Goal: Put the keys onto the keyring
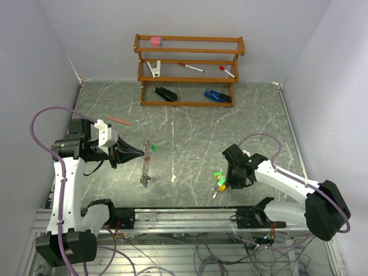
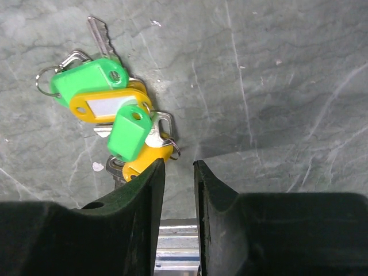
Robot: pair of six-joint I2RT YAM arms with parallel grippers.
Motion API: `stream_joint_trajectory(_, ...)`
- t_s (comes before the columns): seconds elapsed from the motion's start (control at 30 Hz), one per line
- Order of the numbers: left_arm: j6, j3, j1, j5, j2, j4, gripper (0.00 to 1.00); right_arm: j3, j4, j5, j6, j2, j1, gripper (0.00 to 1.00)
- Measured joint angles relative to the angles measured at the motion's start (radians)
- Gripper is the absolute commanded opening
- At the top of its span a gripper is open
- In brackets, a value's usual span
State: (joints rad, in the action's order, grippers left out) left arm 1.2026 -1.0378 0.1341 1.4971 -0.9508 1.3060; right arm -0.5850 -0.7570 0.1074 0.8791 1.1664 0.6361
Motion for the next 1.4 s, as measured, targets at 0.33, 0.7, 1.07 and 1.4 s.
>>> stream_joint_trajectory(0.33, -0.01, 0.003, 0.0, 0.0, 0.01, -0.005, 0.07, 0.043, 0.038, 0.016, 0.05, -0.045, 0.0, 0.24)
stream_joint_trajectory(0.7, -0.025, 0.008, 0.001, 0.0, 0.022, -0.023, 0.07, 0.07, 0.093, 0.02, 0.066, -0.052, 0.0, 0.09)
stream_joint_trajectory(1.07, -0.034, 0.016, 0.003, 0.0, 0.035, -0.032, 0.07, 0.071, 0.097, 0.047, 0.074, -0.082, 0.0, 0.0)
stream_joint_trajectory(1.4, -0.018, 0.016, 0.006, 0.0, 0.028, -0.019, 0.07, 0.024, 0.07, 0.087, -0.006, -0.262, 0.0, 0.0)
